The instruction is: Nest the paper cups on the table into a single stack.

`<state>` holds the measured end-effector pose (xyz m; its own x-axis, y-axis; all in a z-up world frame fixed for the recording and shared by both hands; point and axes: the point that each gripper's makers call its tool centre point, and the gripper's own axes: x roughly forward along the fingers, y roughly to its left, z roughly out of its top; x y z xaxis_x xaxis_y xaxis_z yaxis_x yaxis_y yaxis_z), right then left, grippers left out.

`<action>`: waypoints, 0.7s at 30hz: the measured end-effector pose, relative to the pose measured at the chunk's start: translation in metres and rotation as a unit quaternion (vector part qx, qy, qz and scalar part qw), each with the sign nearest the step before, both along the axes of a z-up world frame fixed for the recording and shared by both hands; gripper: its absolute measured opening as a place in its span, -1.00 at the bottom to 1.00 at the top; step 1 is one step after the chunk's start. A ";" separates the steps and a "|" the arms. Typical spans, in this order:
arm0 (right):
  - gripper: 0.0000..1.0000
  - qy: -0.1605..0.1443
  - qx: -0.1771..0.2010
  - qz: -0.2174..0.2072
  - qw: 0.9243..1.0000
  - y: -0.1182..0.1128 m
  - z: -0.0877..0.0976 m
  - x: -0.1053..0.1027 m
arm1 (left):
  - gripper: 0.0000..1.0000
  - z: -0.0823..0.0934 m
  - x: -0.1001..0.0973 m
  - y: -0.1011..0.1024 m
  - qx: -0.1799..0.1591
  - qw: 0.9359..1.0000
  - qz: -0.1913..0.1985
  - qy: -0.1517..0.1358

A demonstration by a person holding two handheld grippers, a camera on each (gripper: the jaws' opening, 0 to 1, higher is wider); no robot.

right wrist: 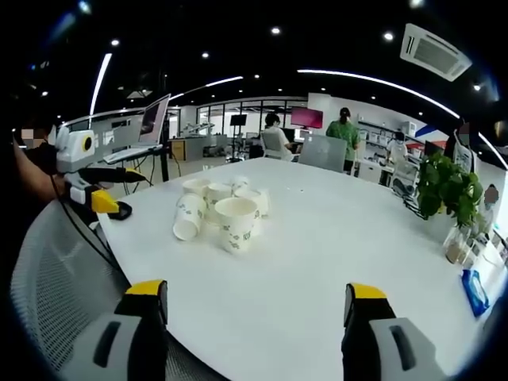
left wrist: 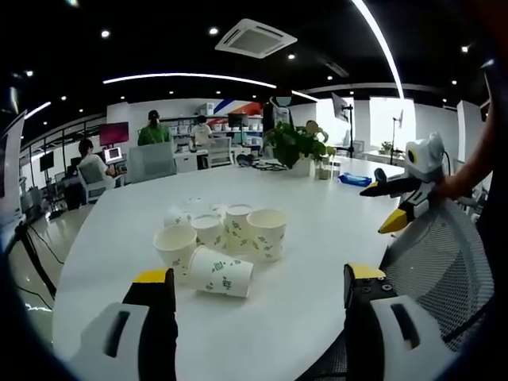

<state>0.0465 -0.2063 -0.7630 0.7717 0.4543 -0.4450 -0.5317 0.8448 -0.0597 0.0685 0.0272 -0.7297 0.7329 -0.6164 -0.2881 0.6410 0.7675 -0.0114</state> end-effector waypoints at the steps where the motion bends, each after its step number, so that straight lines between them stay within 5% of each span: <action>1: 0.88 0.001 0.003 0.002 1.000 0.001 0.000 0.000 | 0.76 0.000 -0.001 -0.001 0.001 1.000 -0.003 -0.001; 21: 0.99 0.019 0.006 -0.002 1.000 -0.005 0.003 0.009 | 0.74 -0.018 0.004 0.013 0.006 1.000 -0.014 0.004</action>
<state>0.0560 -0.2108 -0.7601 0.7560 0.4559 -0.4697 -0.5296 0.8477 -0.0297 0.0726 0.0398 -0.7475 0.7130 -0.6336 -0.3003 0.6625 0.7490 -0.0074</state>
